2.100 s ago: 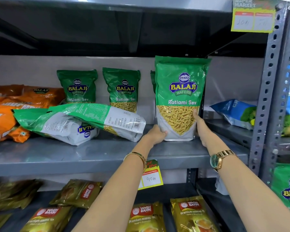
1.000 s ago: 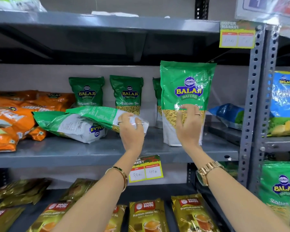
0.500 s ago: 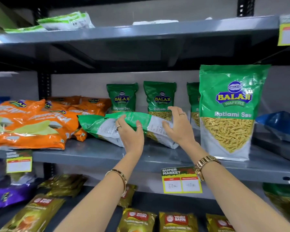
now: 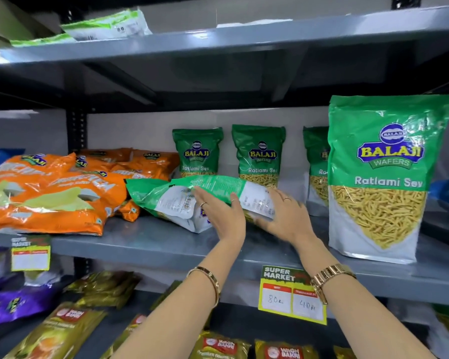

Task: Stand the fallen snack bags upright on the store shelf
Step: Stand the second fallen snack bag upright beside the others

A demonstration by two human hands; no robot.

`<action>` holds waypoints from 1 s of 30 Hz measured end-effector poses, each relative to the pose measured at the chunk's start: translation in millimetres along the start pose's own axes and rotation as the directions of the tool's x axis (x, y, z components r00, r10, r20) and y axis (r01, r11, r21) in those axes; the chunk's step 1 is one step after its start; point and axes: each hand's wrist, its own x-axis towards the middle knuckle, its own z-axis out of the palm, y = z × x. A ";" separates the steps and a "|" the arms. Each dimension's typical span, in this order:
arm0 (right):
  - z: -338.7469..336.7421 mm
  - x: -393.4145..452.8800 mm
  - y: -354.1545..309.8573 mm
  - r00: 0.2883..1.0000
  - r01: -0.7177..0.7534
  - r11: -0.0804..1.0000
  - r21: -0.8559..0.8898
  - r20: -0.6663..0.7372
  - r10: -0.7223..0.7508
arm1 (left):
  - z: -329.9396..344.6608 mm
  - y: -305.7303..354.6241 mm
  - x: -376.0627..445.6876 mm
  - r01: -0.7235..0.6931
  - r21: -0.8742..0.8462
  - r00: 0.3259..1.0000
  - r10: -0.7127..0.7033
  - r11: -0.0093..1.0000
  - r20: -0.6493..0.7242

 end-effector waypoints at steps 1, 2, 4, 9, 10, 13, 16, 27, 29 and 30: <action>-0.7 -0.5 0.9 1.000 -0.005 1.000 0.017 -0.002 0.005 | 1.5 1.7 0.5 0.002 0.008 1.000 -0.002 1.000 -0.007; -1.8 -1.1 1.0 1.000 -0.007 0.999 0.033 0.000 0.007 | 2.6 2.9 1.5 0.003 0.011 1.000 -0.002 1.000 -0.013; -4.2 -1.9 1.2 1.000 -0.006 0.999 0.050 0.003 0.006 | 3.4 4.9 5.1 0.000 0.008 1.000 0.000 1.000 -0.020; -10.5 -5.1 -1.0 0.999 -0.017 0.995 0.094 -0.037 0.021 | 2.4 10.1 18.5 -0.055 -0.020 0.998 0.054 0.998 -0.027; -10.8 -5.3 -1.1 0.998 -0.022 0.994 0.109 -0.047 0.027 | 2.4 12.6 21.8 -0.076 -0.018 0.997 0.076 0.997 -0.023; -9.4 -5.3 -1.4 0.995 -0.059 0.979 0.195 -0.069 0.074 | 3.8 24.5 32.9 -0.180 -0.024 0.983 0.181 0.983 0.012; -6.9 -5.5 -3.7 0.989 -0.123 0.942 0.311 -0.044 0.144 | 6.2 41.5 38.9 -0.312 -0.031 0.944 0.314 0.949 0.103; 2.3 -5.9 -4.2 0.943 -0.329 0.780 0.532 0.136 0.304 | 27.1 59.5 30.6 -0.383 -0.192 0.851 0.426 0.903 0.306; 1.8 -6.6 -4.9 0.942 -0.329 0.773 0.543 0.136 0.305 | 26.6 58.0 30.7 -0.377 -0.195 0.858 0.421 0.905 0.294; 1.0 -7.2 -5.5 0.941 -0.332 0.769 0.546 0.140 0.307 | 26.2 57.1 31.2 -0.371 -0.200 0.862 0.416 0.907 0.289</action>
